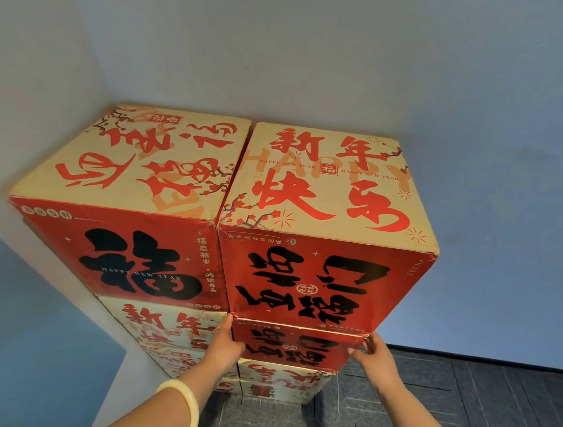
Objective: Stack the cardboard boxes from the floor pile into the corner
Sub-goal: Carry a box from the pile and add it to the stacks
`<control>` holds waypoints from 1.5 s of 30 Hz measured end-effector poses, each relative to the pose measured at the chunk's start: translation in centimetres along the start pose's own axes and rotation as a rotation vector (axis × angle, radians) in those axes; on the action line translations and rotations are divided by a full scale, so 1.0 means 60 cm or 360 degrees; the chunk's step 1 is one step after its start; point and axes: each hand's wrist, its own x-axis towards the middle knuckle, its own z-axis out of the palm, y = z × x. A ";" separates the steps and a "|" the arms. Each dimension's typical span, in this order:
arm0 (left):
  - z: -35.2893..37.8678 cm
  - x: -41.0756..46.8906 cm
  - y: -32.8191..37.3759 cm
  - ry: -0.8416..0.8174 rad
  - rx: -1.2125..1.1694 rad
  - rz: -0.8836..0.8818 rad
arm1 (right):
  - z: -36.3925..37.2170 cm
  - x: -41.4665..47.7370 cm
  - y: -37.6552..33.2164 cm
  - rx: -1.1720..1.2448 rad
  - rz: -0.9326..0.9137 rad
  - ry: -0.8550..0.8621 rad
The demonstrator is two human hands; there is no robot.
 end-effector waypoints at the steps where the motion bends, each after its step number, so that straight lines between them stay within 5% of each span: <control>1: -0.001 0.002 -0.001 -0.0006 -0.0001 0.0011 | 0.000 0.000 0.001 0.0001 -0.0001 0.0004; 45: 0.000 0.028 -0.041 0.0040 -0.0129 0.0062 | -0.003 -0.017 -0.001 -0.0243 -0.0038 0.0025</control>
